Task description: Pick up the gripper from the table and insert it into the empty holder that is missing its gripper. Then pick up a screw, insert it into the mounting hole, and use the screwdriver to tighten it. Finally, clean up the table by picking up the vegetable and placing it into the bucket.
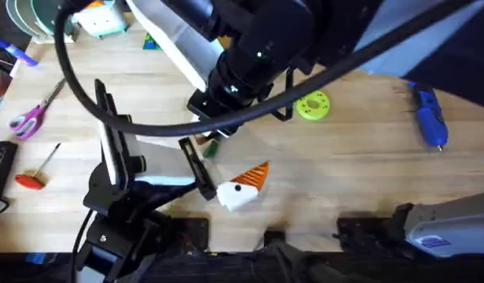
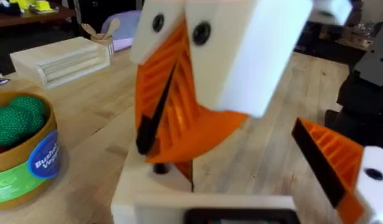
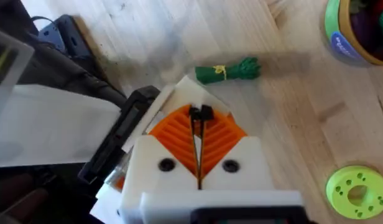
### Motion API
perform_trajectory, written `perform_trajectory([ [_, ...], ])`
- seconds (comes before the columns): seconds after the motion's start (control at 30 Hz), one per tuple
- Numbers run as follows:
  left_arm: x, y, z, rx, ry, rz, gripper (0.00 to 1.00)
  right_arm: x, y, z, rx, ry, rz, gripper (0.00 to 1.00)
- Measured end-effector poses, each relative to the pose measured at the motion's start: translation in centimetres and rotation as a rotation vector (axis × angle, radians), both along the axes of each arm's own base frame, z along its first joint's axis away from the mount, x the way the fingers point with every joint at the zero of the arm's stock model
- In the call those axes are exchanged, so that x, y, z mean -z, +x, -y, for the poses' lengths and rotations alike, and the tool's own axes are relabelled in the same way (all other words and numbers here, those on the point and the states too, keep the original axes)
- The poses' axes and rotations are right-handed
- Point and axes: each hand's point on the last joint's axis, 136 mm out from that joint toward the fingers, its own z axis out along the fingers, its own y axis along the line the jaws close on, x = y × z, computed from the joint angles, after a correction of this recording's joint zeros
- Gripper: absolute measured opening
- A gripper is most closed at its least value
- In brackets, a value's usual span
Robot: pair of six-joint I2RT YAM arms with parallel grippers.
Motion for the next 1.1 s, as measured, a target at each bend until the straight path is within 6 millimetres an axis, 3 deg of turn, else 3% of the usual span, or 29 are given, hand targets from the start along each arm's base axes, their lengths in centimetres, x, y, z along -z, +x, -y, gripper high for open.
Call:
perform_trajectory([
  [0.1,0.0,0.0,0.0,0.000,0.000,0.000,0.993,0.0,0.0,0.0,0.000,0.000,0.000,0.025],
  [0.23,0.0,0.0,0.0,0.000,0.000,0.000,0.993,0.0,0.0,0.0,-0.004,-0.001,0.003,0.311],
  [0.37,0.0,0.0,0.0,0.000,0.000,0.000,0.993,0.0,0.0,0.0,-0.004,-0.001,0.003,0.456],
  [0.57,0.0,0.0,0.0,0.000,0.000,-0.001,0.993,-0.4,0.6,0.5,0.021,-0.003,0.019,0.964],
  [0.77,0.0,0.0,0.0,0.000,0.000,0.000,0.993,-4.3,1.9,2.7,0.086,0.081,0.072,0.992],
  [0.9,0.0,0.0,0.0,0.000,0.000,0.000,0.993,-7.5,3.0,6.7,0.172,0.122,0.109,0.993],
  [1.1,0.0,0.0,0.0,0.000,0.000,0.000,0.993,-10.8,3.8,12.5,0.306,0.158,0.158,0.994],
])
